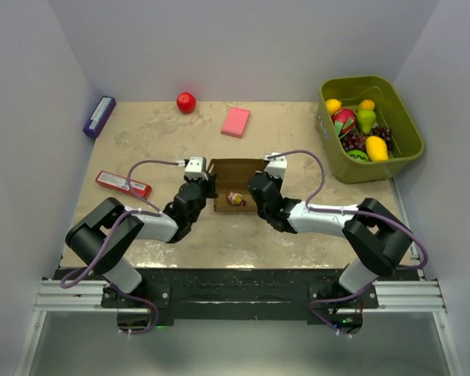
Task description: Fold the paper box
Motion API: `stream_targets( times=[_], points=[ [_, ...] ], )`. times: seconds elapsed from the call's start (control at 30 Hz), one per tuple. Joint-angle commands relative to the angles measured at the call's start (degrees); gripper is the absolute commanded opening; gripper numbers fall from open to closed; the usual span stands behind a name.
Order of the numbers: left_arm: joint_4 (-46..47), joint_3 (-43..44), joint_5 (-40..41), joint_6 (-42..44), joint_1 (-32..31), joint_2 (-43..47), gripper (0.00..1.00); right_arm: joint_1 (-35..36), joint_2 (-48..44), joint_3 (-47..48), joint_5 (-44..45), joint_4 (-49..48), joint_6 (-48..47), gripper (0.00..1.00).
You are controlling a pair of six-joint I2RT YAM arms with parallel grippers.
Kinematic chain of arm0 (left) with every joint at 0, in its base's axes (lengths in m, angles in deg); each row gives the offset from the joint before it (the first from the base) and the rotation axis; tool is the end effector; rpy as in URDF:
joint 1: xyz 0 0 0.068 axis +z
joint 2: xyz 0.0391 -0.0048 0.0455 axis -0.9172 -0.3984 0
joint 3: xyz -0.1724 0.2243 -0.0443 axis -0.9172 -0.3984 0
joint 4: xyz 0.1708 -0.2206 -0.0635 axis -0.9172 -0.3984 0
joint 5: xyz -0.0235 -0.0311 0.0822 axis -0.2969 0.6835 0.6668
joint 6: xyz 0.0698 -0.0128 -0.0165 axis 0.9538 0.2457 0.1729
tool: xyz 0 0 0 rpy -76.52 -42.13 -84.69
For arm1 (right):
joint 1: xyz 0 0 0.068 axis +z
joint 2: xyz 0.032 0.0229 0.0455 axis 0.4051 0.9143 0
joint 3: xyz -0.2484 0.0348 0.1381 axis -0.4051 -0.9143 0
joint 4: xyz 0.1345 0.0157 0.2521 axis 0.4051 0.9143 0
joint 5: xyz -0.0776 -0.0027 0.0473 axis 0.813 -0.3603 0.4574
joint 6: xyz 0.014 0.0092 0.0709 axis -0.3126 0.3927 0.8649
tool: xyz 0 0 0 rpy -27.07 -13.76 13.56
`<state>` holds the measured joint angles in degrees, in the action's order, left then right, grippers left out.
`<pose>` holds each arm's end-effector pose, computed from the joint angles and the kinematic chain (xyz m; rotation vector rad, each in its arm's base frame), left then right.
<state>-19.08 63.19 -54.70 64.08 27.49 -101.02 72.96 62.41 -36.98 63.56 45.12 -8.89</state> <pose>0.2724 -0.1917 0.1556 -0.0192 1.7330 -0.4534 0.2714 0.2420 0.1833 0.1832 1.8602 0.0310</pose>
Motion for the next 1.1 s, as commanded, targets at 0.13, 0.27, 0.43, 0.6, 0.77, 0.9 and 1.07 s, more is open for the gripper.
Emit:
stream_targets(
  times=[0.13,0.27,0.43,0.6,0.77,0.9,1.07],
  points=[
    [-5.47,-4.69,0.16,-8.86,-4.3,-1.57,0.0,2.18,-0.88,-3.06,-4.25,3.13,8.04,0.1],
    [-6.09,-5.31,1.49,-11.15,-5.45,-2.36,0.0,2.71,-0.71,-3.5,-4.08,4.89,9.63,0.11],
    [-8.02,-4.43,3.33,-9.85,-5.53,-1.84,0.0,2.97,-2.02,-4.12,-3.29,7.79,11.04,0.15],
    [-10.4,-3.9,5.44,-6.59,-5.53,-0.08,0.0,2.97,-7.56,-5.52,-3.72,10.77,11.04,0.42],
    [-9.26,-4.25,4.92,-2.2,-5.62,0.53,0.0,2.97,-13.52,-6.23,-5.91,15.7,10.86,0.66],
    [-6.98,-4.95,2.56,3.58,-5.62,0.97,0.0,2.89,-18.53,-6.32,-7.15,21.92,8.86,0.82],
    [-5.39,-4.96,-0.88,7.65,-5.62,1.5,0.0,-5.53,-22.42,-5.18,-21.26,23.44,-0.19,0.85]
  ],
)
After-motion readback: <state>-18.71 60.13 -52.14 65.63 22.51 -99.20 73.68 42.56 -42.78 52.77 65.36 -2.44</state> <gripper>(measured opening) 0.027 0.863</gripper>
